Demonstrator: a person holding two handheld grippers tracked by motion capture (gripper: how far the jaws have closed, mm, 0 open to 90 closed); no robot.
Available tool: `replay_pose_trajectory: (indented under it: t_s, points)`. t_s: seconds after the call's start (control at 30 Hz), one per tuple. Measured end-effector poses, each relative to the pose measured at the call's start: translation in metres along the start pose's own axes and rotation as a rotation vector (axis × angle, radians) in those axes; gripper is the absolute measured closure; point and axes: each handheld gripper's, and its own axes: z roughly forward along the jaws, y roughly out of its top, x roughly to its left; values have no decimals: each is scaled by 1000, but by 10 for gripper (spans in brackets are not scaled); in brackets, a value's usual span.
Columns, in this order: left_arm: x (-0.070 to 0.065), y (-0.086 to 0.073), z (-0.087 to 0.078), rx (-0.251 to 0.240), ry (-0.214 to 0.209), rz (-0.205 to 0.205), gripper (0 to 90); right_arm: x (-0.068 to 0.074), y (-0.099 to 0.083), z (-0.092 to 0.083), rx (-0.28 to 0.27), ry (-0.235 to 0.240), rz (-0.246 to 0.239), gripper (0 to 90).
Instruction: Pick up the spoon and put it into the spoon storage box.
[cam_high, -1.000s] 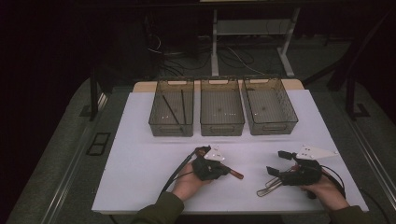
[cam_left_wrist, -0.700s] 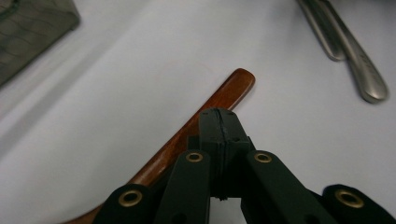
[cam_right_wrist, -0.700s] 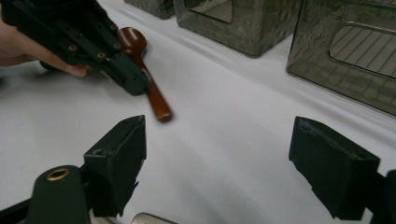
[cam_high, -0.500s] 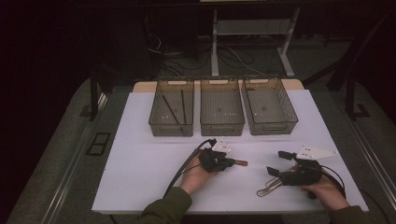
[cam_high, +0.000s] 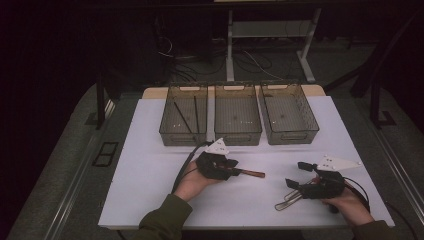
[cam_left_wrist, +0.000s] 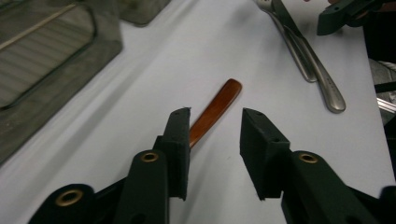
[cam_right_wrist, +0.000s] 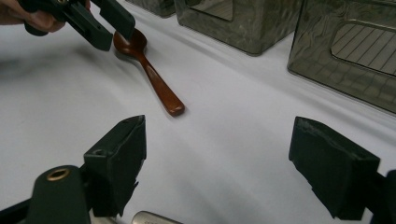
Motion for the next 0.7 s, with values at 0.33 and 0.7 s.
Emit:
replay_pose_trajectory:
  t_s: [0.33, 0.7]
  points:
    - [27, -15, -26, -35, 88, -82, 409, 0, 0, 0, 4, 1, 1, 183]
    - [41, -22, -20, -16, 146, -109, 346, 1, -1, 1, 9, 1, -4, 183]
